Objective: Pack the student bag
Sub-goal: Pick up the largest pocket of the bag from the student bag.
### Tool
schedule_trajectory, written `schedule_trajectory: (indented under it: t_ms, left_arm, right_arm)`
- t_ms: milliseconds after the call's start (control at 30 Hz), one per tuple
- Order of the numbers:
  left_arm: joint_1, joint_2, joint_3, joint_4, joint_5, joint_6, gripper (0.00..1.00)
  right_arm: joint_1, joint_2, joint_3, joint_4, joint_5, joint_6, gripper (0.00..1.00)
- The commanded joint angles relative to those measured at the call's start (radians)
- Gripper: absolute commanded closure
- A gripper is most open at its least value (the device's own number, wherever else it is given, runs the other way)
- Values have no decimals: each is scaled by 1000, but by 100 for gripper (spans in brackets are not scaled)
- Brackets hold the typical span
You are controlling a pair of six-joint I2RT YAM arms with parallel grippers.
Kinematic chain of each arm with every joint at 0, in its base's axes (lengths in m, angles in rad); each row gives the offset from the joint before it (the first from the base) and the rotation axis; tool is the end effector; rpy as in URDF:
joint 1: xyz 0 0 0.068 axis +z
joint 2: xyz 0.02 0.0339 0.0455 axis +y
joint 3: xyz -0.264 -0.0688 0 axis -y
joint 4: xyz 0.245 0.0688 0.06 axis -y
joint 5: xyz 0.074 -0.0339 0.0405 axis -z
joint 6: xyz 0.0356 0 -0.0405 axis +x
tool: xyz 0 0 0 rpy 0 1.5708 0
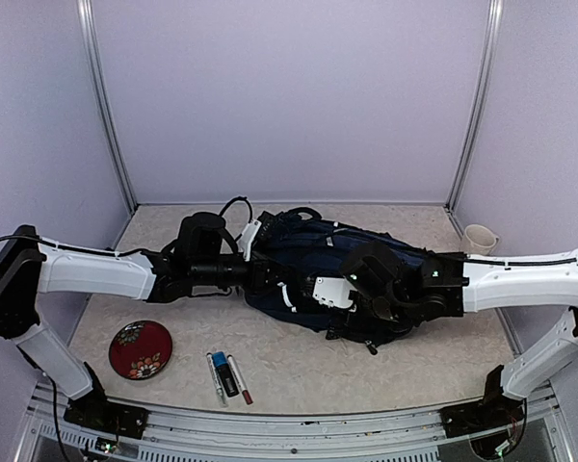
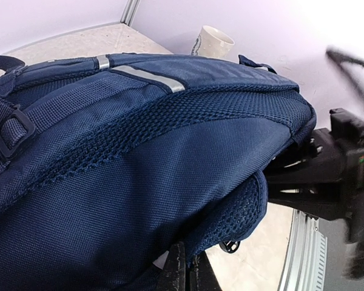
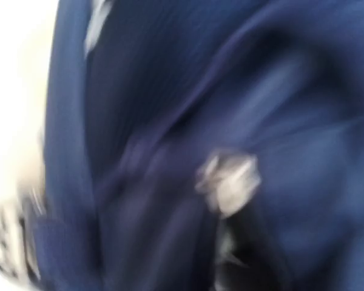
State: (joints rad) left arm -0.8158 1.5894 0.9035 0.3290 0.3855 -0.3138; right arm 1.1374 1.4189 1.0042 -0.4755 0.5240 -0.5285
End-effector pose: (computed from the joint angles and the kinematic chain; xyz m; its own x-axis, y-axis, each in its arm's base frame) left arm 0.2320 -0.2661 0.2313 -0.5106 0.1252 -0.8507 0.7976 0.4385 -0.4142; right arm 0.1398 0.2597 0.2492 0.0477 -0.9365 -0.3473 -0.7290 0.2051 -0.6531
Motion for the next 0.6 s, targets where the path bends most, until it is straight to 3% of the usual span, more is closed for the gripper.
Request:
schedule_trajectory:
  t_ms: [0, 133, 233, 367, 567]
  left_arm:
    - [-31, -24, 17, 127, -22, -14, 100]
    - [-39, -23, 29, 118, -31, 1, 100]
    - [-43, -25, 31, 119, -32, 4, 100]
    - [-49, -20, 38, 121, -33, 9, 100]
    - [-58, -24, 34, 126, -35, 14, 100]
  right_arm:
    - [9, -40, 51, 51, -144, 655, 77]
    - [24, -35, -12, 110, -124, 1079, 73]
    - [55, -53, -59, 121, -39, 1289, 77]
    - [115, -51, -93, 190, 59, 1377, 79]
    - [73, -19, -93, 239, 111, 1428, 76]
